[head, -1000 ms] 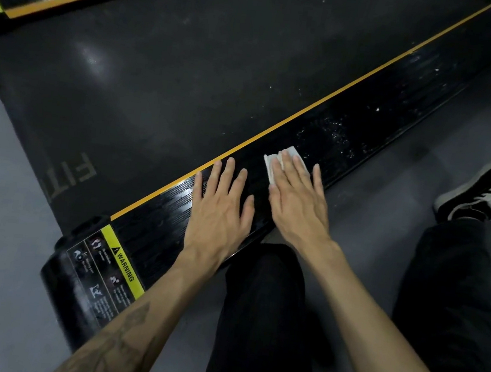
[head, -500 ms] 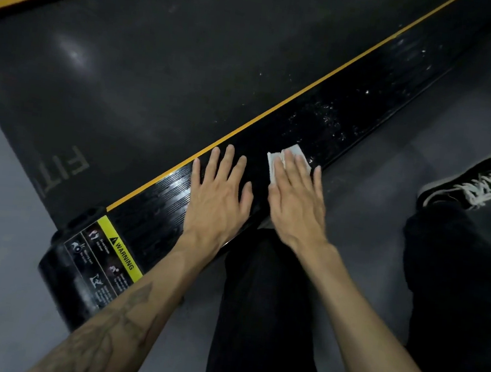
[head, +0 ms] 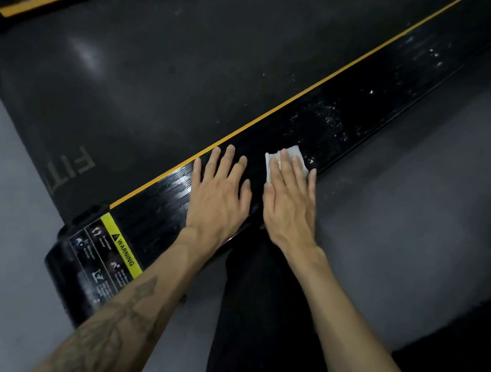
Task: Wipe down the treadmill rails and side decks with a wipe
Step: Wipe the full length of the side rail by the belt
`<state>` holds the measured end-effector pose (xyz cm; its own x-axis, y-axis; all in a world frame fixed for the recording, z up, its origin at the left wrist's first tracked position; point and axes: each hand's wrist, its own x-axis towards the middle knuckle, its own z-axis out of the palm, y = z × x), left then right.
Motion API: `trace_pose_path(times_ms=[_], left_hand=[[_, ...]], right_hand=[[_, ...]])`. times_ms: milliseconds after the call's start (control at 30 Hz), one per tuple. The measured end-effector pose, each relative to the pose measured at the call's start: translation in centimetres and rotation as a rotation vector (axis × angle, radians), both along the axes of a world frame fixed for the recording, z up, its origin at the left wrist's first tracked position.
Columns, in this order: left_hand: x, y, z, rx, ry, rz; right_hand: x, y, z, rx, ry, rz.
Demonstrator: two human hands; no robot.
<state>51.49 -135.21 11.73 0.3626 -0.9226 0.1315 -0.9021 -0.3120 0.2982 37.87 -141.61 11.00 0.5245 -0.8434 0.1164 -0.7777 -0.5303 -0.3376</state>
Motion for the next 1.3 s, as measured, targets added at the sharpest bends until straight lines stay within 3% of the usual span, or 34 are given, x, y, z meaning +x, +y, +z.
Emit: trace_pose_path(times_ms=[133, 300, 500, 633, 733, 900, 1100, 1233, 1300], left_hand=[[-1.2, -1.3, 0.4, -0.014, 0.000, 0.089], [-1.6, -2.0, 0.2, -0.050, -0.026, 0.121], [-1.4, -2.5, -0.2, -0.008, -0.038, 0.094], [-1.5, -2.6, -0.1, 0.027, -0.030, 0.085], [-1.5, -2.6, 0.0, 0.041, -0.034, 0.084], [-1.5, -2.7, 0.0, 0.033, -0.033, 0.091], [-1.7, -2.9, 0.0, 0.009, -0.024, 0.126], [-2.0, -3.1, -0.1, 0.012, -0.026, 0.160], [-2.5, -3.5, 0.1, 0.024, -0.019, 0.184]], right_hand=[[-1.7, -2.9, -0.3, -0.052, 0.074, 0.135], [-2.2, -2.0, -0.3, -0.088, -0.005, 0.049], [-3.2, -3.7, -0.7, -0.137, 0.079, 0.256], [-4.7, -3.9, -0.6, -0.103, 0.001, 0.157], [-4.1, -3.0, -0.7, -0.084, -0.055, 0.201], [-3.8, -5.7, -0.6, -0.114, 0.041, 0.282], [-4.3, -3.2, -0.8, -0.055, -0.058, 0.211], [-3.7, -4.7, -0.8, -0.083, -0.012, 0.307], [-4.3, -5.4, -0.6, -0.085, -0.002, 0.248]])
